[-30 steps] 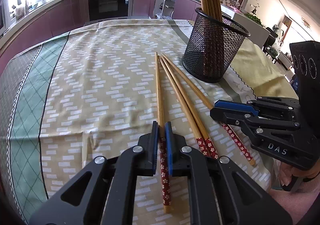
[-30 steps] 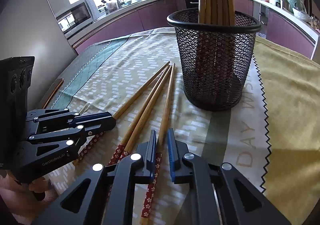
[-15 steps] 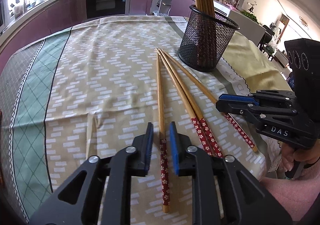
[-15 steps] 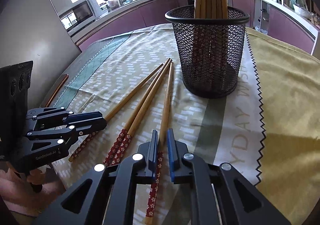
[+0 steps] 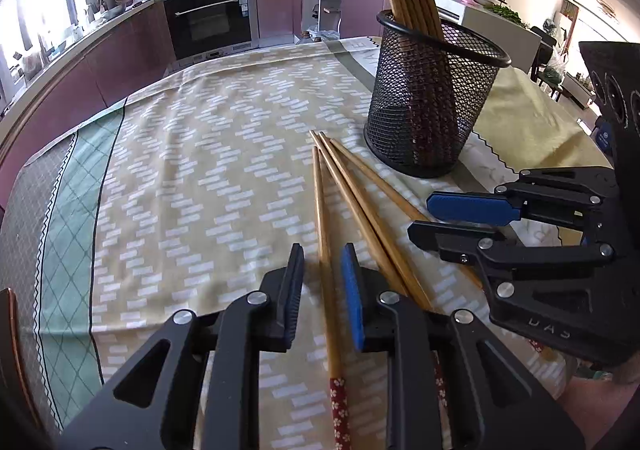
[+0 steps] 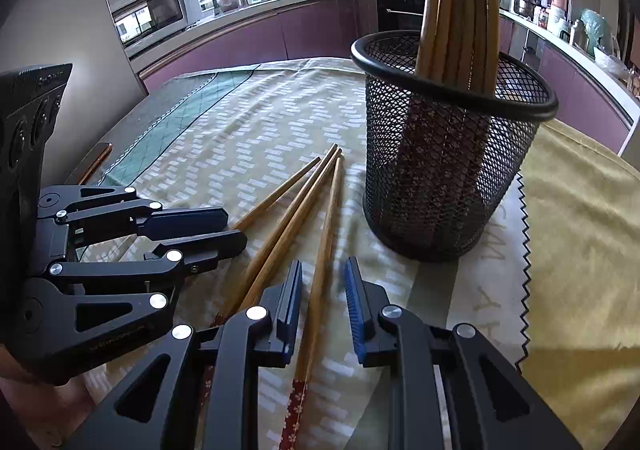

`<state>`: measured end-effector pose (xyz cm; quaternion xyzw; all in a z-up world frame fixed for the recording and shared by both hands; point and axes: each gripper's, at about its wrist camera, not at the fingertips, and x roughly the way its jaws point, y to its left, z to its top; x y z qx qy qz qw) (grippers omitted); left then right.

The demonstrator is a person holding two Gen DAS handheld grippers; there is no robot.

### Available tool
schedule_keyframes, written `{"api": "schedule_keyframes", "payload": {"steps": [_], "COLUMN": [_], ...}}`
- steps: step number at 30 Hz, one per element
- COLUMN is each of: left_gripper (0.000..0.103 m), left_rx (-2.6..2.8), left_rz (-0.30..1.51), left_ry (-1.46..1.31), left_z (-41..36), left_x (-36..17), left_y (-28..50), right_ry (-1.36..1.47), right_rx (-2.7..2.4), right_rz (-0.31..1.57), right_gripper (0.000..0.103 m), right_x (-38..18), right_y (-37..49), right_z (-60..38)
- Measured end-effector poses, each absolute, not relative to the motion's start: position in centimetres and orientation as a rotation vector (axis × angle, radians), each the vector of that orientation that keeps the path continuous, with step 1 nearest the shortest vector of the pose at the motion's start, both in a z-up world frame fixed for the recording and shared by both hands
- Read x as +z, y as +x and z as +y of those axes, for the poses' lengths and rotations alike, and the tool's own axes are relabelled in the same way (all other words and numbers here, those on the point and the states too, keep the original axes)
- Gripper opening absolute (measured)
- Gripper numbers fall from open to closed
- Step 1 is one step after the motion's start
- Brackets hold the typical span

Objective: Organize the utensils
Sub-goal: 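Close the left gripper on a chopstick while the right gripper grasps another, then raise the left gripper's chopstick upright over the cup while the right gripper raises its own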

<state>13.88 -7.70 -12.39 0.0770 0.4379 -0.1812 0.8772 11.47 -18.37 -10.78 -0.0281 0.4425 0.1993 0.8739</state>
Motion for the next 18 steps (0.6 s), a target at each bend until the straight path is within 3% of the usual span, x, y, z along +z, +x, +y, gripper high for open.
{"api": "schedule_keyframes", "payload": {"steps": [7, 9, 18], "left_gripper": [0.008, 0.008, 0.007], "left_rx": [-0.378, -0.37, -0.383], "left_rz": [0.904, 0.901, 0.907], "left_ry": [0.175, 0.169, 0.118], "left_z": [-8.6, -8.7, -8.0], "left_x": [-12.5, -12.6, -12.2], "left_y": [14.4, 14.5, 14.1], "right_ry": [-0.084, -0.072, -0.024], "right_rx": [0.407, 0.411, 0.428], "right_rz": [0.912, 0.913, 0.914], "right_gripper": [0.015, 0.009, 0.006], "right_x": [-10.8, -10.8, -10.4], "right_y": [11.7, 11.7, 11.3], "right_z": [-18.1, -18.3, -19.6]}}
